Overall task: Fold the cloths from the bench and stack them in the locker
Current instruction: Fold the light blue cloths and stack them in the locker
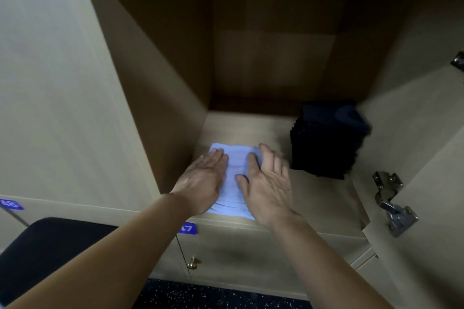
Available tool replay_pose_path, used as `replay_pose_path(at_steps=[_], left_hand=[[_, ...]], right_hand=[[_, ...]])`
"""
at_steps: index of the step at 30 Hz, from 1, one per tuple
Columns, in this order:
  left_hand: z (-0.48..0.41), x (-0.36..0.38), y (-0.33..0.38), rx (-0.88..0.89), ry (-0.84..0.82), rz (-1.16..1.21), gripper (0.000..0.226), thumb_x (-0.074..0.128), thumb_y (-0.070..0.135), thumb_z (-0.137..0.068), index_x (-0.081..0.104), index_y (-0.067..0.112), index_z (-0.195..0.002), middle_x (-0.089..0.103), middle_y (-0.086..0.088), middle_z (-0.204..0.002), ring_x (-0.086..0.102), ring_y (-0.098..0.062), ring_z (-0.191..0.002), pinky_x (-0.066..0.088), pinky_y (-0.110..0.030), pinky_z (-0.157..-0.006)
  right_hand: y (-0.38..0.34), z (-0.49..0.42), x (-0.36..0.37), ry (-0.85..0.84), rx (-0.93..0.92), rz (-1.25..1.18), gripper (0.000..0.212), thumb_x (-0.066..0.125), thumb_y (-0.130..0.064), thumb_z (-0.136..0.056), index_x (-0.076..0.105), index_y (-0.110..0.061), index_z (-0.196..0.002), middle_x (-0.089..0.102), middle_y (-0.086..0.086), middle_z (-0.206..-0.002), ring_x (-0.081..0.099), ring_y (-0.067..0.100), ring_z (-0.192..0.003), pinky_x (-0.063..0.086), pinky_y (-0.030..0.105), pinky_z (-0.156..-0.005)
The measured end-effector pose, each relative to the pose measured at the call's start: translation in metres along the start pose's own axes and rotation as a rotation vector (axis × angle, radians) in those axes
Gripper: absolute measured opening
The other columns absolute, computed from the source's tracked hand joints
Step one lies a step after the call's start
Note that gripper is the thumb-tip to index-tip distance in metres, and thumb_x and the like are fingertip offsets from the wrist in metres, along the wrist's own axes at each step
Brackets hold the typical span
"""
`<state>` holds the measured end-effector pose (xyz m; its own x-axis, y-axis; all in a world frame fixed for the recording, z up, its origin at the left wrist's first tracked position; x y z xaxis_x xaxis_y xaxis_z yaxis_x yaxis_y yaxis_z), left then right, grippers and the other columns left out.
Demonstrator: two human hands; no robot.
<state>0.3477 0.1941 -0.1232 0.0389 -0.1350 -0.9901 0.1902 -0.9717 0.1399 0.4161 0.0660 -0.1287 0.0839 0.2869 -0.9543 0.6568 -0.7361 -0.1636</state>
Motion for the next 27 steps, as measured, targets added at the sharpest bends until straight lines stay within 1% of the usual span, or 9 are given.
replay_pose_path(at_steps=[3, 6, 10, 13, 16, 18, 21, 23, 27], left_hand=[[0.001, 0.004, -0.007, 0.049, -0.007, 0.047, 0.056, 0.023, 0.03, -0.107, 0.003, 0.011, -0.156, -0.003, -0.004, -0.164, -0.006, -0.012, -0.15, -0.011, -0.015, -0.111], [0.001, 0.011, -0.017, 0.049, -0.036, 0.125, 0.058, 0.022, 0.034, -0.106, 0.0, 0.014, -0.156, -0.005, -0.001, -0.164, -0.011, -0.004, -0.147, -0.012, -0.013, -0.111], [0.002, 0.019, -0.022, 0.004, -0.041, 0.223, 0.06, 0.023, 0.036, -0.106, -0.003, 0.015, -0.156, -0.008, 0.001, -0.164, -0.013, -0.002, -0.146, -0.011, -0.014, -0.112], [0.004, 0.021, -0.022, -0.022, -0.029, 0.23, 0.06, 0.022, 0.036, -0.106, -0.003, 0.014, -0.156, -0.008, 0.001, -0.164, -0.011, -0.006, -0.148, -0.01, -0.015, -0.113], [0.01, 0.013, -0.02, -0.054, 0.012, 0.194, 0.06, 0.022, 0.038, -0.106, 0.004, 0.011, -0.156, -0.001, -0.003, -0.164, -0.005, -0.011, -0.15, -0.007, -0.019, -0.116], [0.021, -0.002, -0.012, -0.058, 0.054, 0.202, 0.069, 0.018, 0.051, -0.101, 0.015, 0.009, -0.155, 0.01, -0.007, -0.164, 0.005, -0.015, -0.151, -0.002, -0.019, -0.117], [0.05, -0.03, -0.001, -0.016, 0.134, 0.203, 0.09, 0.009, 0.062, -0.083, 0.031, 0.007, -0.151, 0.031, -0.01, -0.157, 0.026, -0.022, -0.147, 0.014, -0.023, -0.119], [0.073, -0.049, 0.002, -0.025, 0.142, 0.162, 0.078, 0.021, 0.058, -0.091, 0.03, 0.01, -0.152, 0.035, -0.008, -0.156, 0.034, -0.023, -0.143, 0.025, -0.026, -0.116], [0.128, -0.082, 0.006, -0.09, 0.137, 0.054, 0.076, 0.031, 0.063, -0.093, 0.025, 0.018, -0.154, 0.028, 0.0, -0.16, 0.027, -0.019, -0.145, 0.021, -0.026, -0.115]], right_hand=[[0.005, 0.006, 0.008, -0.015, 0.008, 0.008, 0.078, 0.023, -0.053, -0.087, 0.055, 0.002, -0.132, 0.042, 0.017, -0.148, 0.031, 0.03, -0.137, 0.014, 0.039, -0.111], [0.007, 0.011, 0.013, -0.11, -0.034, -0.013, 0.108, -0.025, -0.069, -0.072, 0.01, -0.008, -0.154, 0.003, 0.004, -0.163, -0.005, 0.016, -0.15, -0.016, 0.031, -0.113], [0.011, 0.014, 0.022, -0.124, -0.001, -0.071, 0.126, -0.048, -0.068, -0.052, 0.0, -0.013, -0.155, -0.006, -0.001, -0.163, -0.015, 0.011, -0.148, -0.017, 0.029, -0.114], [0.007, 0.014, 0.019, -0.14, -0.009, -0.076, 0.119, -0.039, -0.072, -0.058, -0.003, -0.013, -0.154, -0.008, 0.0, -0.163, -0.015, 0.011, -0.148, -0.016, 0.028, -0.114], [0.003, 0.014, 0.008, -0.179, -0.004, -0.097, 0.089, -0.012, -0.065, -0.084, 0.003, -0.012, -0.155, -0.004, 0.002, -0.163, -0.01, 0.014, -0.149, -0.011, 0.03, -0.118], [0.003, 0.014, -0.007, -0.158, -0.006, -0.11, 0.069, 0.014, -0.054, -0.098, 0.029, -0.011, -0.15, 0.02, 0.008, -0.16, 0.011, 0.02, -0.149, 0.007, 0.033, -0.12], [0.0, 0.023, -0.039, 0.075, -0.064, -0.124, 0.046, 0.038, -0.038, -0.087, 0.07, -0.012, -0.107, 0.067, 0.007, -0.115, 0.061, 0.03, -0.112, 0.045, 0.036, -0.095], [-0.007, 0.035, -0.06, 0.022, -0.064, -0.1, 0.036, 0.048, -0.03, -0.089, 0.064, -0.015, -0.117, 0.065, 0.002, -0.117, 0.06, 0.028, -0.109, 0.045, 0.032, -0.089], [-0.028, 0.063, -0.093, -0.048, -0.082, -0.073, 0.042, 0.045, -0.041, -0.096, 0.046, -0.023, -0.134, 0.05, -0.006, -0.135, 0.05, 0.02, -0.121, 0.041, 0.029, -0.087]])
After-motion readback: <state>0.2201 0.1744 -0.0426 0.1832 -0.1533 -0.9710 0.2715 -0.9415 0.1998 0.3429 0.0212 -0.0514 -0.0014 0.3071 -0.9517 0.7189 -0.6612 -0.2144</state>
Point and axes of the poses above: each hand's wrist, its own z-axis away from the middle knuckle, its own x-axis out of the palm, y = z × x, the point moved 3 cm from there along -z, towards the middle knuckle
